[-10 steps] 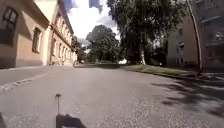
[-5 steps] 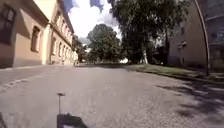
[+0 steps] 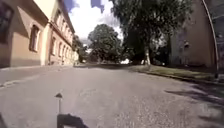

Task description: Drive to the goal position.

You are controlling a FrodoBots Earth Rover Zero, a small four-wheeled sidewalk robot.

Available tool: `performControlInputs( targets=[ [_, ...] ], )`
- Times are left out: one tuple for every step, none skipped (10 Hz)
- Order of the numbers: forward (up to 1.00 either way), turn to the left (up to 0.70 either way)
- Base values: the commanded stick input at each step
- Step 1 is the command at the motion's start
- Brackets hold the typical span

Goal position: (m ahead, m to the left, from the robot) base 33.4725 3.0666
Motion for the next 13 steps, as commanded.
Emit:
performControlInputs(
  targets=[
    [0.85, 0.0],
    [0.85, 0.0],
    [0.85, 0.33],
    [0.85, 0.25],
    [0.85, 0.03],
    [0.85, 0.0],
    [0.85, 0.0],
    [0.85, 0.0],
    [0.85, 0.0],
    [0.85, 0.0],
    [0.85, 0.12],
    [0.85, 0.34],
    [0.85, 0.34]
  ],
)
